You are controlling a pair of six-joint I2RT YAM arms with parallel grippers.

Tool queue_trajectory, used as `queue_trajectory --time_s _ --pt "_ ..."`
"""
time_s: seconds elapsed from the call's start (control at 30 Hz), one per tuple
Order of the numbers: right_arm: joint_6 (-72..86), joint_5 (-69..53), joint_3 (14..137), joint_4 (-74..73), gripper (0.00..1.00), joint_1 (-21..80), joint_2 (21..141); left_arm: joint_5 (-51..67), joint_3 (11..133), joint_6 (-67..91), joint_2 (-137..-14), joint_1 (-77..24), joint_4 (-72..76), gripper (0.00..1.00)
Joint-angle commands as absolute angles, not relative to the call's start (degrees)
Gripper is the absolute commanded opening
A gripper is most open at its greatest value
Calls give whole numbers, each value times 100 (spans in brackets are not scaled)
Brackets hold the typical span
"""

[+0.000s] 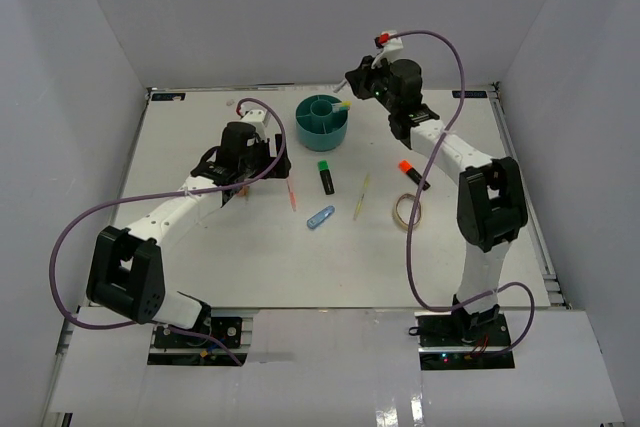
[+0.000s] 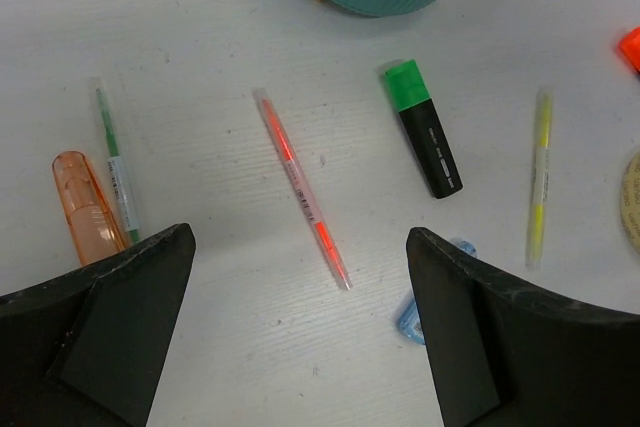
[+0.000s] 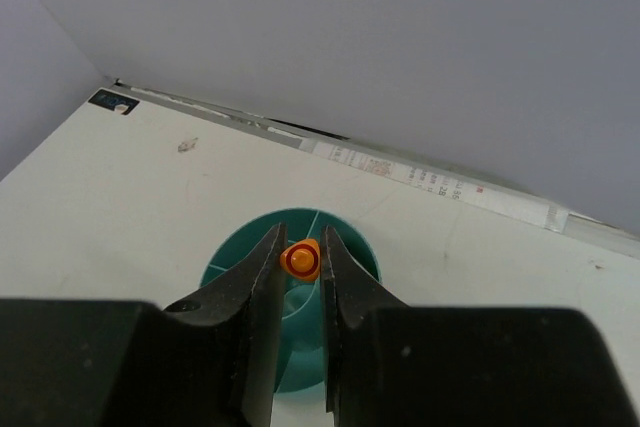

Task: Sort the stationery into containers
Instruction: Place the pen in the storage box.

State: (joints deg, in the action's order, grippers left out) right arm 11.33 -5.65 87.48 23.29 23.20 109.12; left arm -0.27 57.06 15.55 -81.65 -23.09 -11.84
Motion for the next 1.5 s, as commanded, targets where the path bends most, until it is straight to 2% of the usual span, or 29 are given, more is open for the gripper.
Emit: queue_trajectory --time_s 0.0,0.37,0.57,1.03,1.23,1.27,1.47 --pt "914 -466 9263 2803 8 2294 11292 -220 5774 1564 -8077 -2294 -1230 98" --pt "870 -632 10264 2725 8 2294 12461 -106 5774 1485 -8095 -2294 -1230 98" --pt "923 -668 10415 2628 9 2303 12840 -35 5801 1485 -8112 -2294 -1239 98" --pt "923 -809 10151 2514 10 2303 12850 -9 5801 1468 -8121 -2294 -1239 98" --pt "888 -800 10028 2514 31 2303 12815 -9 5810 1468 -8165 -2294 -1239 98" --pt "870 -809 10002 2514 39 2303 12797 -9 5801 1468 -8182 -2294 -1239 98" --pt "738 -765 9844 2426 64 2312 12499 167 5818 1494 -8200 -2294 -1248 98"
